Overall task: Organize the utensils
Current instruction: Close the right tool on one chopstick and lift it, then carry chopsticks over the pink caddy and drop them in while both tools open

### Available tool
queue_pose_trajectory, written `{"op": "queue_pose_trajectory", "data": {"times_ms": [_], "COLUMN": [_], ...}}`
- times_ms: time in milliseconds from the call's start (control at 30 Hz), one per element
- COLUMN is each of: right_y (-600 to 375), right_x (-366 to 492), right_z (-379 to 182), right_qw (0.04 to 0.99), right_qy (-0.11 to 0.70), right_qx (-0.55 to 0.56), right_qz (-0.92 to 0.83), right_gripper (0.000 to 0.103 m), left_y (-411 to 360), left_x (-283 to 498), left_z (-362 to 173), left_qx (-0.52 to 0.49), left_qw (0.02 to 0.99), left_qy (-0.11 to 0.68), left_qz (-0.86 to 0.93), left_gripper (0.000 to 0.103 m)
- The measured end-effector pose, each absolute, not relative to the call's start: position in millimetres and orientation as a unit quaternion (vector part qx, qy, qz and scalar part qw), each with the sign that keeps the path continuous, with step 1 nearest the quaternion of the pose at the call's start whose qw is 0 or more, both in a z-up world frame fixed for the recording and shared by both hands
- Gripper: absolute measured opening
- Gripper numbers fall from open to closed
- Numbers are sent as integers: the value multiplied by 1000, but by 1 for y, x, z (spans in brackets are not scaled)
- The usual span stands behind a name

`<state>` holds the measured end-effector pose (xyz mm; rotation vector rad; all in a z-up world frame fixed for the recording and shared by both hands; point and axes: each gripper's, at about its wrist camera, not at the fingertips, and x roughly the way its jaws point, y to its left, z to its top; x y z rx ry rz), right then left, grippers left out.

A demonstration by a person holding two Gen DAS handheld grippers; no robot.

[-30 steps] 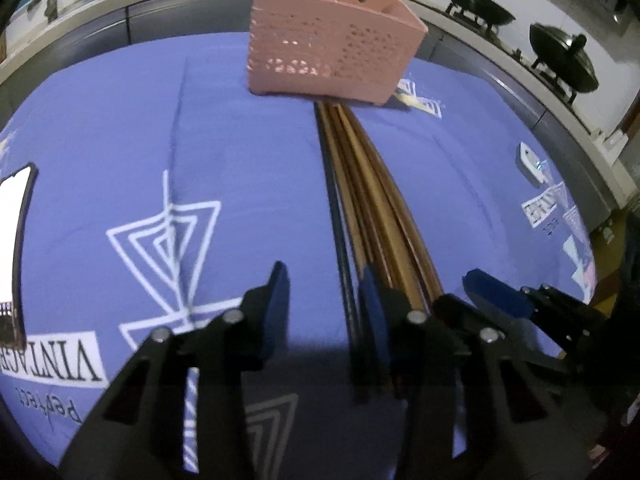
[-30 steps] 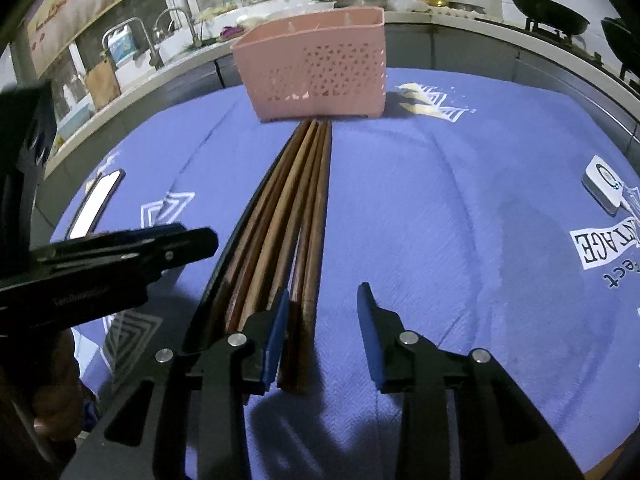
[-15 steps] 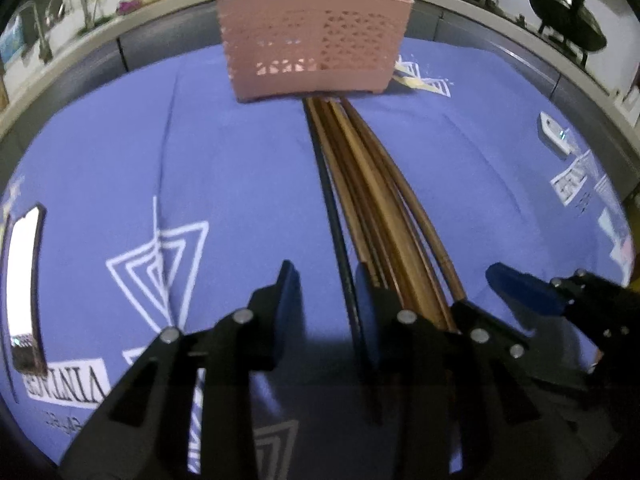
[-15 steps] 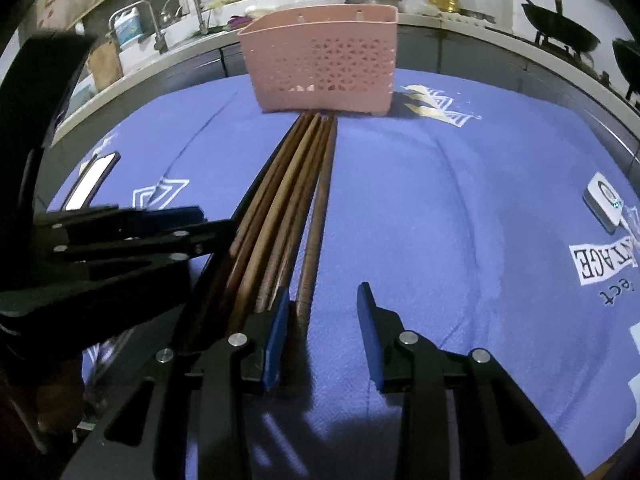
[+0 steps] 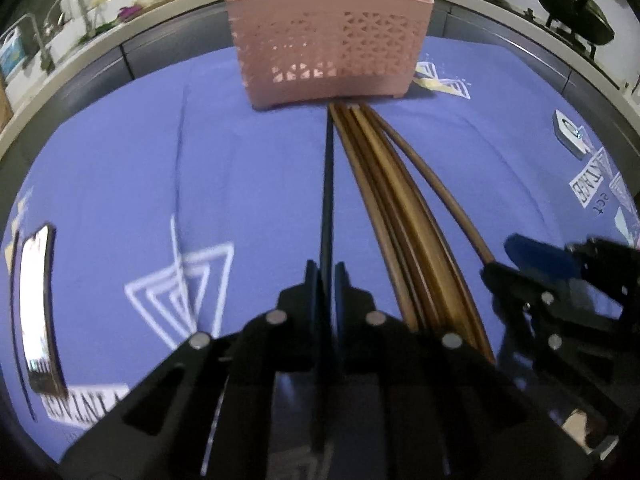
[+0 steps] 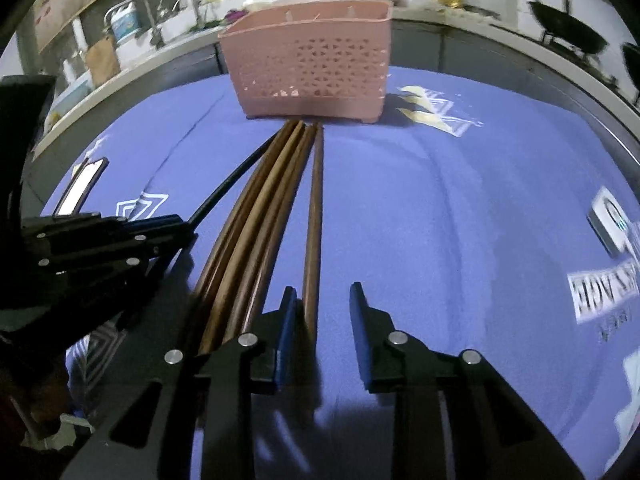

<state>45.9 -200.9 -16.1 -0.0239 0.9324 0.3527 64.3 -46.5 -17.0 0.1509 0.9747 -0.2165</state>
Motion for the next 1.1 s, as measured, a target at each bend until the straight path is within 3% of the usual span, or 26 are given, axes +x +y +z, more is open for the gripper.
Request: {"op": "queue_pose_trajectory", "data": {"times_ms": [300, 367, 400, 433, 567, 833, 1100], "right_y": [-187, -182, -181, -181, -190, -215, -231], "right_x": [132, 143, 145, 146, 133, 70, 55], "right_z": [-6, -6, -6, -6, -2, 46, 114], "right_qw": [852, 849, 846, 845, 842, 900, 939], "right_qy": [486, 488, 490, 492, 486, 360, 233], "right_qx": [-19, -16, -13, -7, 29, 22, 56], "right_qz": [196, 202, 208, 209, 234, 245, 248], "right_gripper": [28, 20, 8, 7, 6, 6, 6], "left_y": [-61, -61, -60, -59, -48, -10, 3], "left_x": [127, 136, 140, 142, 139, 110, 76], "left_z": [-14, -14, -14, -14, -10, 38, 117], "left_qx": [119, 112, 105, 95, 61, -33, -38], "left_qw": [878, 878, 879, 877, 876, 896, 925], "left_qy": [450, 450, 451, 453, 456, 401, 316], "left_qz": [-111, -116, -119, -127, -145, -189, -209], "left_gripper": [12, 12, 11, 5, 4, 4, 4]}}
